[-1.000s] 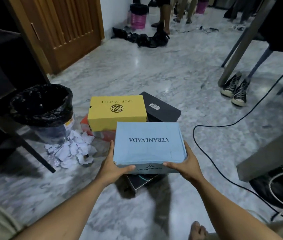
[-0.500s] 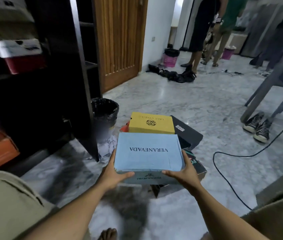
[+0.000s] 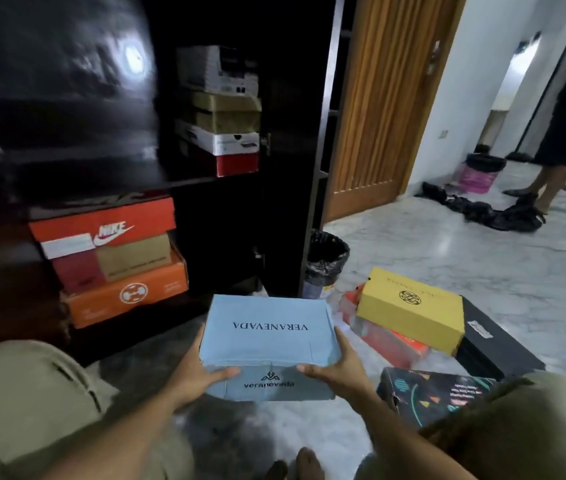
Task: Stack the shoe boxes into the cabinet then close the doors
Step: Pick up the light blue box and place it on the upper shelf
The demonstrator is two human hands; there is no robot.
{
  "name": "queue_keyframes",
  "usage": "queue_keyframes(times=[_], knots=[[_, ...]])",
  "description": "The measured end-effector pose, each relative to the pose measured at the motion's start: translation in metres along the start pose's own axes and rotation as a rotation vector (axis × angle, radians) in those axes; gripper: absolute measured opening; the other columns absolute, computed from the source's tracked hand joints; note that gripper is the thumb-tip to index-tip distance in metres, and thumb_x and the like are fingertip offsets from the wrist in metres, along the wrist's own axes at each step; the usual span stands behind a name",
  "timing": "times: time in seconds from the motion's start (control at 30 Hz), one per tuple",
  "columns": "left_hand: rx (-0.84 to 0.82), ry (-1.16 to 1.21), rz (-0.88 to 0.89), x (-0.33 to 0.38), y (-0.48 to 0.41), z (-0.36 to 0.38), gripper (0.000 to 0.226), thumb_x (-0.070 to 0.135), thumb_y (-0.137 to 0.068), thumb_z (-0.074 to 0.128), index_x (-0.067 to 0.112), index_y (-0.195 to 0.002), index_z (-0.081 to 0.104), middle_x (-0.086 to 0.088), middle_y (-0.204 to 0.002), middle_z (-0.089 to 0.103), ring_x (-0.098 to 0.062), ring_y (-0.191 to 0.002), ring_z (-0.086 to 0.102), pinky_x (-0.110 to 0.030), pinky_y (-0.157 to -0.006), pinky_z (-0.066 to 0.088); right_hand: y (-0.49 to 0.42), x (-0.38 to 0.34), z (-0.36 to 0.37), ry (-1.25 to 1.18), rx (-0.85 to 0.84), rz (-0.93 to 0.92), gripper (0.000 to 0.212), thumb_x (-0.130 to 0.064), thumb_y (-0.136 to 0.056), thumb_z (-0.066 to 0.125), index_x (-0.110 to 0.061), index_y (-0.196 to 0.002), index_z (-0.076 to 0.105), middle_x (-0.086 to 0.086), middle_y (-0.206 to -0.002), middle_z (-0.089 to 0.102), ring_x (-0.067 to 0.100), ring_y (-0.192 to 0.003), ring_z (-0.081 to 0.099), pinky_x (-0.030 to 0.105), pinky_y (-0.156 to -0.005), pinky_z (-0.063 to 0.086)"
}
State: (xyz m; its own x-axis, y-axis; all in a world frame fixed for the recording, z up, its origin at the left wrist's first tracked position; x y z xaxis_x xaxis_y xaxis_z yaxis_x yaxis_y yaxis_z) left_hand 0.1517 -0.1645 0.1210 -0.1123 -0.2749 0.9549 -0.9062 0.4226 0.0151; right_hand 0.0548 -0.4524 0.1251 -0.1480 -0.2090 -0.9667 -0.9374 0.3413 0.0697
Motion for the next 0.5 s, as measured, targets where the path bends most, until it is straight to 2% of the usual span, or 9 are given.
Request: queue_keyframes(times=[0.07,0.13,0.17,0.2,0.23,0.3,0.33,0.43,0.5], knots=[[0.07,-0.034,0.009,0.011,0.003,-0.035,0.098,0.042,-0.05,0.094,0.049,-0.131,0.038,0.026,-0.118,0.065,0.009,-0.108,0.061,-0.021,-0.091,0.05,-0.015,-0.018,0.024,-0.064,-0.058,-0.057,0.105,-0.03,-0.045,0.101,-0.029,-0.135,0.047,-0.014,-0.119,0.063,0.004,-0.106,0.063,0.025,-0.087,0.056],[0.142,-0.065,0.015,0.022,0.001,-0.073,0.108,0.053,-0.043,0.093,0.05,-0.135,0.036,0.029,-0.118,0.065,0.01,-0.11,0.06,-0.02,-0.095,0.048,-0.031,-0.039,0.045,-0.093,-0.102,-0.111,0.101,-0.03,-0.045,0.101,-0.03,-0.132,0.051,-0.013,-0.118,0.068,0.004,-0.106,0.066,0.027,-0.086,0.058],[0.18,-0.078,0.013,0.032,0.001,-0.09,0.114,0.055,-0.042,0.094,0.049,-0.139,0.035,0.026,-0.119,0.066,0.007,-0.111,0.061,-0.023,-0.097,0.048,-0.04,-0.052,0.055,-0.099,-0.117,-0.13,0.103,-0.034,-0.043,0.101,-0.029,-0.133,0.051,-0.01,-0.121,0.068,0.009,-0.11,0.066,0.033,-0.089,0.058],[0.214,-0.091,0.017,0.046,0.002,-0.104,0.114,0.05,-0.045,0.096,0.048,-0.141,0.034,0.022,-0.12,0.067,0.005,-0.111,0.062,-0.025,-0.098,0.049,-0.047,-0.065,0.064,-0.112,-0.132,-0.156,0.106,-0.037,-0.042,0.101,-0.028,-0.135,0.05,-0.006,-0.125,0.068,0.013,-0.113,0.066,0.038,-0.09,0.058],[0.251,-0.094,0.035,0.061,0.003,-0.117,0.108,0.038,-0.054,0.096,0.046,-0.141,0.033,0.018,-0.12,0.067,0.007,-0.108,0.062,-0.025,-0.098,0.05,-0.055,-0.078,0.072,-0.121,-0.14,-0.181,0.109,-0.039,-0.041,0.101,-0.027,-0.136,0.048,-0.003,-0.126,0.067,0.017,-0.113,0.066,0.042,-0.088,0.059],[0.308,-0.094,0.09,0.09,0.001,-0.139,0.096,0.005,-0.071,0.087,0.041,-0.139,0.03,0.016,-0.119,0.063,0.015,-0.096,0.062,-0.013,-0.086,0.052,-0.07,-0.112,0.084,-0.137,-0.132,-0.221,0.113,-0.044,-0.037,0.101,-0.027,-0.132,0.044,0.0,-0.124,0.065,0.022,-0.108,0.068,0.04,-0.078,0.06],[0.333,-0.093,0.119,0.105,-0.001,-0.148,0.094,-0.003,-0.073,0.082,0.039,-0.138,0.029,0.014,-0.118,0.062,0.017,-0.094,0.062,-0.01,-0.082,0.052,-0.078,-0.13,0.089,-0.137,-0.129,-0.247,0.113,-0.046,-0.036,0.101,-0.026,-0.13,0.042,0.0,-0.123,0.064,0.022,-0.106,0.068,0.038,-0.075,0.059],[0.464,-0.112,0.194,0.138,-0.014,-0.175,0.088,-0.003,-0.074,0.081,0.034,-0.139,0.036,0.008,-0.119,0.065,0.012,-0.098,0.063,-0.015,-0.086,0.053,-0.102,-0.189,0.1,-0.149,-0.131,-0.351,0.104,-0.038,-0.04,0.099,-0.019,-0.125,0.042,-0.002,-0.119,0.062,0.012,-0.104,0.067,0.032,-0.079,0.06],[0.566,-0.119,0.229,0.155,-0.024,-0.19,0.086,-0.005,-0.074,0.081,0.028,-0.14,0.038,0.008,-0.119,0.064,0.015,-0.094,0.063,-0.006,-0.078,0.05,-0.12,-0.224,0.106,-0.185,-0.141,-0.413,0.099,-0.032,-0.045,0.097,-0.017,-0.127,0.044,-0.005,-0.118,0.063,0.007,-0.102,0.068,0.026,-0.077,0.06]])
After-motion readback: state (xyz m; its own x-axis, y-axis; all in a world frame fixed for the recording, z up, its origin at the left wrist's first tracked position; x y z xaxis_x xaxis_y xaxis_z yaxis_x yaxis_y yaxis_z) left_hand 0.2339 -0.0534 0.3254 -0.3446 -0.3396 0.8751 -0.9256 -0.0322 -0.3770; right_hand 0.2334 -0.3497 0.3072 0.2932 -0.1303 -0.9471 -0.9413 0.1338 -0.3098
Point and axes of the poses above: each hand's wrist, its own y-axis away from the middle knuckle, its own z-axis out of the palm, x = y × z, the point moved 2 cm from there along -y, towards the middle knuckle
